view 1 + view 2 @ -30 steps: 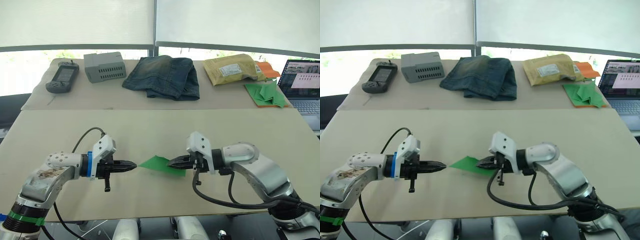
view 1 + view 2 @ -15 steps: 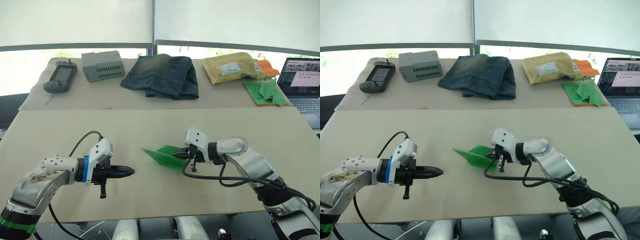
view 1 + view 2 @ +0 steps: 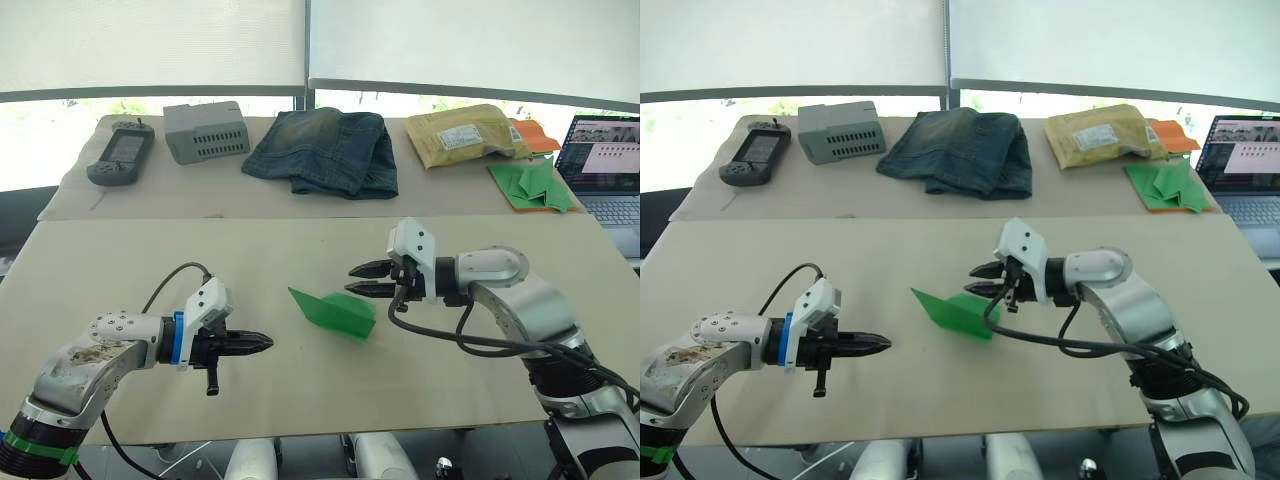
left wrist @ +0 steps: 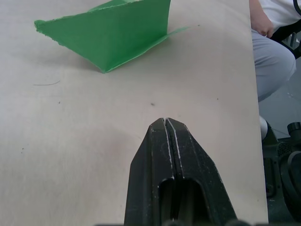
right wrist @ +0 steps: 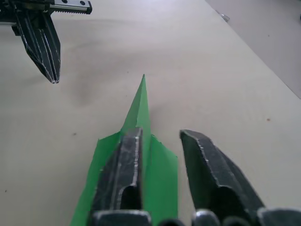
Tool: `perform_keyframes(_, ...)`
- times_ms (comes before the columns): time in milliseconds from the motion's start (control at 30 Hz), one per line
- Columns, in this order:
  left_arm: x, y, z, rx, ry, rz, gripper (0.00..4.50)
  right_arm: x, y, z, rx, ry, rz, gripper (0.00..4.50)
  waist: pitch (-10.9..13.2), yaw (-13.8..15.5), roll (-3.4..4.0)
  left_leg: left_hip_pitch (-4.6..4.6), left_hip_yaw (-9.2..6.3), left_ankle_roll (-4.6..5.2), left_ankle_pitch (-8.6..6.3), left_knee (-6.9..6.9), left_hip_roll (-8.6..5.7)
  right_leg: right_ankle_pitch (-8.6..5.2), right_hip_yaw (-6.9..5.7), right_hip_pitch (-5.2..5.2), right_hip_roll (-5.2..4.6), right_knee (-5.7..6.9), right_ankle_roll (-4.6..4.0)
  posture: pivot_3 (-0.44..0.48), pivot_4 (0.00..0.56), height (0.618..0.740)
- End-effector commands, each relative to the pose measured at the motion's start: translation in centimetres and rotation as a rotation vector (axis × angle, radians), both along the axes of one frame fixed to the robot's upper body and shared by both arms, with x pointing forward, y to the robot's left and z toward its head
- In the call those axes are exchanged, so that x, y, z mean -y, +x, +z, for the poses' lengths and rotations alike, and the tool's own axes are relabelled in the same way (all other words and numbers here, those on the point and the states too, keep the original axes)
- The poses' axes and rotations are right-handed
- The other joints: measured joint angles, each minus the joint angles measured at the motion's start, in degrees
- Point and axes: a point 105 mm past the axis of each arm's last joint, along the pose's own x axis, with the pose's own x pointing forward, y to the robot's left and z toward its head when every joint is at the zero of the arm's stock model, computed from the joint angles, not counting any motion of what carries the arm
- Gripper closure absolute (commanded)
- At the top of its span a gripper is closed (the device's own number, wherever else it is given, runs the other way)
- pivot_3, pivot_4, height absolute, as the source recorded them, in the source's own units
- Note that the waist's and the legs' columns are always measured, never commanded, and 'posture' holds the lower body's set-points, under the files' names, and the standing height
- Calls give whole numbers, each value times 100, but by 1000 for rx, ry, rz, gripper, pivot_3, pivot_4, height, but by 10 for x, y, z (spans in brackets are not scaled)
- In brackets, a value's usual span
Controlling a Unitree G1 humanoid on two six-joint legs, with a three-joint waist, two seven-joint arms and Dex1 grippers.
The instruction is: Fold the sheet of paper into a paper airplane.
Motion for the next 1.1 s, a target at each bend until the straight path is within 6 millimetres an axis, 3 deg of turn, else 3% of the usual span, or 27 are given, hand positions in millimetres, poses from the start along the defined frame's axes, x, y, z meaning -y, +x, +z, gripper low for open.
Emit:
perform_keyframes(33, 3, 4, 3, 42, 18, -16, 4500, -19, -7, -7, -24, -25, -34, 2220, 0, -15, -1, 0, 0, 0, 0, 0, 1, 0, 0, -1, 2, 1, 0, 0, 150, 728)
perform_keyframes(200, 4, 5, 2, 46, 27, -14, 4500, -30, -7, -17, -135, -17, -89, 2220, 0, -7, -1, -4, 1, 0, 0, 0, -1, 1, 3, -5, 1, 5, -1, 0, 150, 728)
perform_keyframes(333, -1, 7, -1, 49, 56, -3, 4500, -25, 6, -26, -129, -78, -171, 2220, 0, 4, -1, -7, 1, 0, 0, 1, -5, 2, 3, -5, -4, 1, -1, 0, 150, 728)
perform_keyframes(533, -1, 8, -1, 58, 55, -2, 4500, -24, 5, -33, -167, -125, -179, 2220, 0, 1, -1, -9, 0, 0, 0, 2, -2, 2, -1, -7, -1, 1, -2, 0, 150, 728)
perform_keyframes(767, -1, 9, -2, 62, 59, -2, 4500, -23, 1, -40, -168, -159, -153, 4429, 0, -2, -1, -9, 0, 0, 0, 2, -2, 1, 0, -7, -1, 1, -1, 0, 150, 728)
perform_keyframes(800, -1, 9, -2, 62, 58, -4, 4500, -21, 2, -37, -166, -151, -158, 4472, 0, -2, -1, -9, 0, 0, 0, 2, -2, 1, 0, -7, -1, 1, -1, 0, 150, 728)
perform_keyframes(900, 0, 12, -2, 67, 57, -15, 4500, -7, 8, -20, -155, -111, -200, 4472, 0, 2, -1, -9, -1, 0, 0, 2, -3, 2, -1, -7, -1, 2, -1, 0, 150, 728)
perform_keyframes(967, 1, 14, -1, 70, 54, -19, 4500, 14, 18, -9, -150, -81, -277, 4472, 0, 24, -1, -11, -2, 0, 1, 2, -5, 2, -1, -5, -3, 1, 0, 0, 150, 728)
perform_keyframes(1033, 2, 16, -2, 73, 51, -27, 4500, 40, 29, -1, -146, -65, -375, 4472, 0, 35, -1, -14, -2, 0, 1, 7, -9, 3, -1, -5, -6, 0, 2, 0, 150, 728)
perform_keyframes(1100, 5, 19, -3, 75, 46, -36, 4500, 86, 53, 6, -108, -68, -561, 4472, 0, 32, -2, -17, -3, 1, 0, 10, -12, 5, -1, -5, -10, -4, 5, 0, 150, 728)
